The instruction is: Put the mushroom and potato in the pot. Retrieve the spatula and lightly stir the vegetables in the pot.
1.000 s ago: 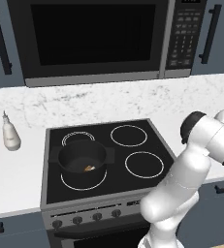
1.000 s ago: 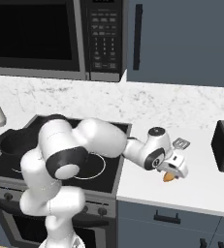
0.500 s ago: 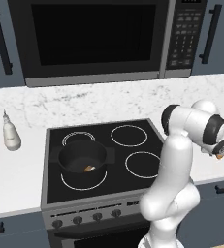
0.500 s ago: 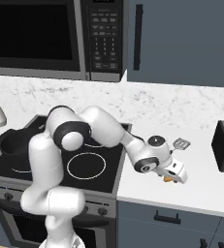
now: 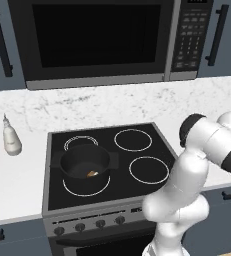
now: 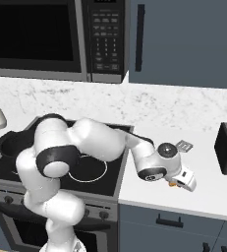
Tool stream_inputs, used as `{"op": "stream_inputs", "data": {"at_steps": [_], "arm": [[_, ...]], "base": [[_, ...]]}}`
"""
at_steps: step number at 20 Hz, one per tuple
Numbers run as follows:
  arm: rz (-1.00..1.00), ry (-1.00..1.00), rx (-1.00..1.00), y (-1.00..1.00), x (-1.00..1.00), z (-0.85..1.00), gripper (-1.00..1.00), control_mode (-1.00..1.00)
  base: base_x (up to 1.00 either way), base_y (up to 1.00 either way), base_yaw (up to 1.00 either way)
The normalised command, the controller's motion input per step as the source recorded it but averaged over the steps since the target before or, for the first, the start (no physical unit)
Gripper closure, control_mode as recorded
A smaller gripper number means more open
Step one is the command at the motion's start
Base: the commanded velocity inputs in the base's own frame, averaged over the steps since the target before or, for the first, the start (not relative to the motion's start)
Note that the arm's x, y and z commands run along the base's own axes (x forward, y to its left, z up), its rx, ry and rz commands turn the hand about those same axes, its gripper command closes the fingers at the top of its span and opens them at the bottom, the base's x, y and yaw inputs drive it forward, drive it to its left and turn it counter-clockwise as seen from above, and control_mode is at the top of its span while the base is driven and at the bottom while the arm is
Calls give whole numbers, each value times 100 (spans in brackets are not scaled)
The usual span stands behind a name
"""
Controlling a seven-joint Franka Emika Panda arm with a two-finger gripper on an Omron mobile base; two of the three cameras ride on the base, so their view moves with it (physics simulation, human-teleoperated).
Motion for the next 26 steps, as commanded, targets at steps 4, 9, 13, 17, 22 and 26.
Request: {"op": "stream_inputs", "data": {"at_steps": [4, 9, 13, 17, 22, 26], "arm": [[13, -3, -8, 97, -86, 100, 100, -100], [12, 0, -14, 100, -56, 100, 100, -100], [4, 1, -5, 100, -11, 100, 100, -100], [2, 4, 3, 99, 0, 100, 100, -100], [6, 16, 17, 98, 0, 100, 100, -100], [15, 24, 30, 82, 0, 100, 100, -100]], "base": [[0, 0, 0], [0, 0, 0], [0, 0, 0], [0, 0, 0], [0, 0, 0], [0, 0, 0]]}}
